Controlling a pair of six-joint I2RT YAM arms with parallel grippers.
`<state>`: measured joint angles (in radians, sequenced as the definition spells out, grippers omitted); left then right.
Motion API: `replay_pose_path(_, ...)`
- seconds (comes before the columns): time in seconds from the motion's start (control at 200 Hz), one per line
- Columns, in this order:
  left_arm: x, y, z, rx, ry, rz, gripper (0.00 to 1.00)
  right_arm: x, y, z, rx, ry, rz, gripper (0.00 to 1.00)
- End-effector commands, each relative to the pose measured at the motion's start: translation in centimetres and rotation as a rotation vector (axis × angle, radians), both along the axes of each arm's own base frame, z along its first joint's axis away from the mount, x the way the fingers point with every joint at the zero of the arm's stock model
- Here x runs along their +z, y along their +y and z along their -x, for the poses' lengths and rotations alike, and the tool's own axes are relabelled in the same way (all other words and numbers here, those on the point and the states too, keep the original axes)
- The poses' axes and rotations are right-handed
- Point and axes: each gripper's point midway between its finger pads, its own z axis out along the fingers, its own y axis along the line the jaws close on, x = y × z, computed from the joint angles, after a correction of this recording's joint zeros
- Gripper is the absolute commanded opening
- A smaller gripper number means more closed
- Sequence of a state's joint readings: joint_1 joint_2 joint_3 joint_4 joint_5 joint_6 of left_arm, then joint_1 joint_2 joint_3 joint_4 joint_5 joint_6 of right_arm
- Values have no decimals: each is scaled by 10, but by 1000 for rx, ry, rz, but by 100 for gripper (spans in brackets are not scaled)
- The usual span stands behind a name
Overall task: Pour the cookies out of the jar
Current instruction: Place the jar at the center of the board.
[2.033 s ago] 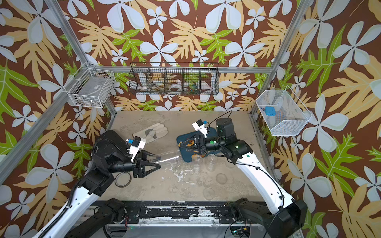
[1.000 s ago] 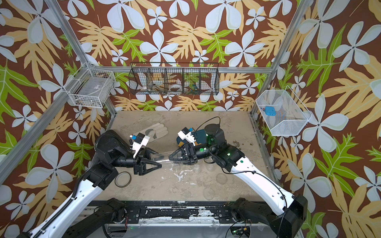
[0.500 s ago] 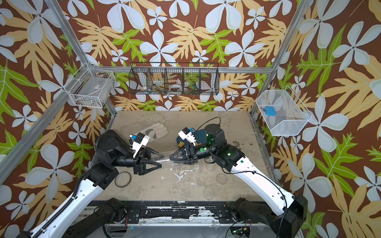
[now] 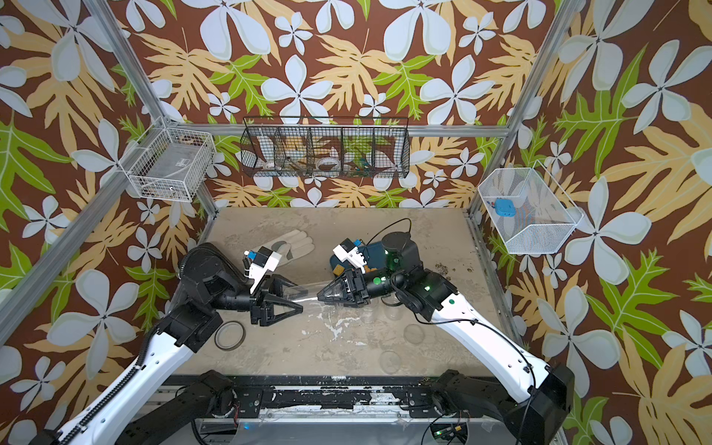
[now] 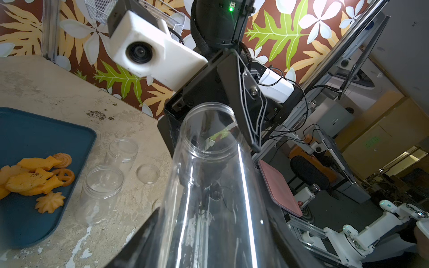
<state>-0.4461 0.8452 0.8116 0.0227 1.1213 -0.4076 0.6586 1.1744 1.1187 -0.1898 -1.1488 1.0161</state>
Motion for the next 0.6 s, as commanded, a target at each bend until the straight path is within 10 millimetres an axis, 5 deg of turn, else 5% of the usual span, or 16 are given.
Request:
replay_pose_path(0.0,-1,0,-4,23,-9,-8,56,4,0,1,16,-31,-20,70)
replay_pose_path(0.595,-11,2,-7,53,3,-43,72,-5,-5,-4,-7,-25,-5,66)
